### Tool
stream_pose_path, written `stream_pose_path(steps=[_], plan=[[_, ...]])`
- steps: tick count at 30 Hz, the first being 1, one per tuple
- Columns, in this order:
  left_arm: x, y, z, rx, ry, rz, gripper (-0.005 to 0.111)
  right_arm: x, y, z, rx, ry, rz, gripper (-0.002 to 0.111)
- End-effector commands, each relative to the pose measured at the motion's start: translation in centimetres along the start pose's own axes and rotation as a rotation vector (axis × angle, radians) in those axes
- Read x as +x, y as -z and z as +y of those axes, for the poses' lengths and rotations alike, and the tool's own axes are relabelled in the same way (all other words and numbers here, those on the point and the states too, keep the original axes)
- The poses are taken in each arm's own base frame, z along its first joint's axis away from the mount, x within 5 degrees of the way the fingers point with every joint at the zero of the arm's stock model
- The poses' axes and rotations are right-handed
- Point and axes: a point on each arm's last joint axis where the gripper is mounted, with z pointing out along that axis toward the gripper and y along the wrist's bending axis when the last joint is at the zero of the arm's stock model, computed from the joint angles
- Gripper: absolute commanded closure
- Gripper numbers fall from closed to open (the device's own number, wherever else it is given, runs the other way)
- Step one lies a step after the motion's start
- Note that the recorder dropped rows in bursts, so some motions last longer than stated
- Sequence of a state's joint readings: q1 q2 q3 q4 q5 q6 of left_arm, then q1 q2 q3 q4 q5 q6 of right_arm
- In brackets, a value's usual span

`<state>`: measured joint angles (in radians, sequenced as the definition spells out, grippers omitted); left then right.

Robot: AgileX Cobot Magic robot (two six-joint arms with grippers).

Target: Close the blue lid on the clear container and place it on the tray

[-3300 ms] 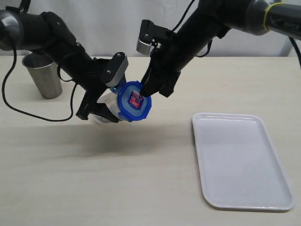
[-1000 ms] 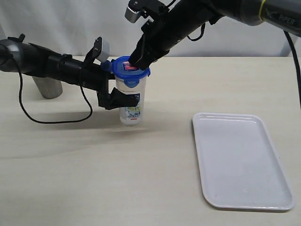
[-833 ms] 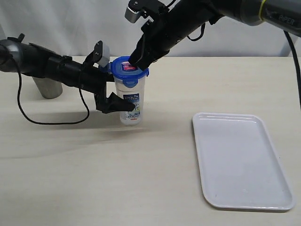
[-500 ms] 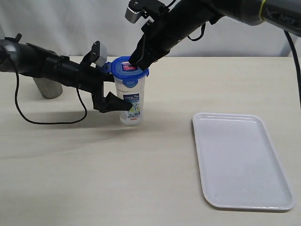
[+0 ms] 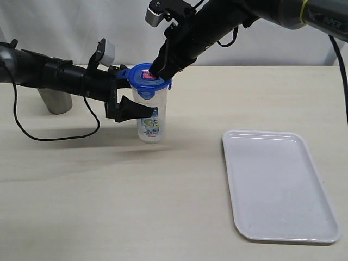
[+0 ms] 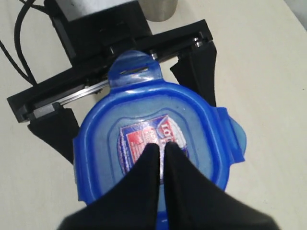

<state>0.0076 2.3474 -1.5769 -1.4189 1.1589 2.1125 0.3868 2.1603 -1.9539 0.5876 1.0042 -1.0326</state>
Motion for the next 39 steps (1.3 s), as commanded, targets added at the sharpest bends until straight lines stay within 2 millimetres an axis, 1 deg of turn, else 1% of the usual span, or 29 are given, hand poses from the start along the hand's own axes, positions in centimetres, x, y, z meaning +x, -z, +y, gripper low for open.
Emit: stream_pose_path(steps=[1, 5, 7, 9, 12, 15, 26, 28, 32, 36, 39], plan=[[-1.1, -0.4, 0.1, -0.018, -0.007, -0.07, 0.008, 1.1, -0.8, 0.0, -0.027, 0.016, 0.074, 0.104], [-1.0, -0.5, 0.1, -0.017, -0.001, -0.076, 0.008, 1.1, -0.8, 0.0, -0.028, 0.017, 0.076, 0.104], [-0.2, -0.9, 0.2, -0.013, 0.022, -0.077, 0.008, 1.1, -0.8, 0.0, -0.028, 0.017, 0.076, 0.104], [1.2, -1.4, 0.5, -0.03, 0.066, -0.08, 0.008, 1.1, -0.8, 0.0, -0.028, 0.017, 0.076, 0.104], [2.7, -2.0, 1.0, -0.062, 0.123, -0.097, 0.008, 1.1, -0.8, 0.0, -0.028, 0.017, 0.076, 0.104], [3.0, -2.2, 1.0, -0.046, 0.119, -0.094, 0.008, 1.3, -1.1, 0.0, -0.032, 0.014, 0.081, 0.104], [2.9, -2.2, 1.0, -0.043, 0.124, -0.111, 0.008, 1.3, -1.1, 0.0, -0.03, 0.018, 0.083, 0.104], [2.5, -2.2, 1.1, -0.057, 0.14, -0.149, 0.008, 1.3, -1.1, 0.0, -0.03, 0.018, 0.083, 0.104], [2.5, -2.2, 1.1, -0.055, 0.141, -0.152, 0.008, 1.3, -1.1, 0.0, -0.03, 0.018, 0.083, 0.104], [2.4, -2.6, 1.0, -0.052, 0.139, -0.149, 0.008, 1.3, -1.1, 0.0, -0.03, 0.018, 0.083, 0.104], [2.4, -3.9, 0.6, -0.052, 0.137, -0.12, 0.008, 1.3, -1.1, 0.0, -0.03, 0.018, 0.083, 0.104]])
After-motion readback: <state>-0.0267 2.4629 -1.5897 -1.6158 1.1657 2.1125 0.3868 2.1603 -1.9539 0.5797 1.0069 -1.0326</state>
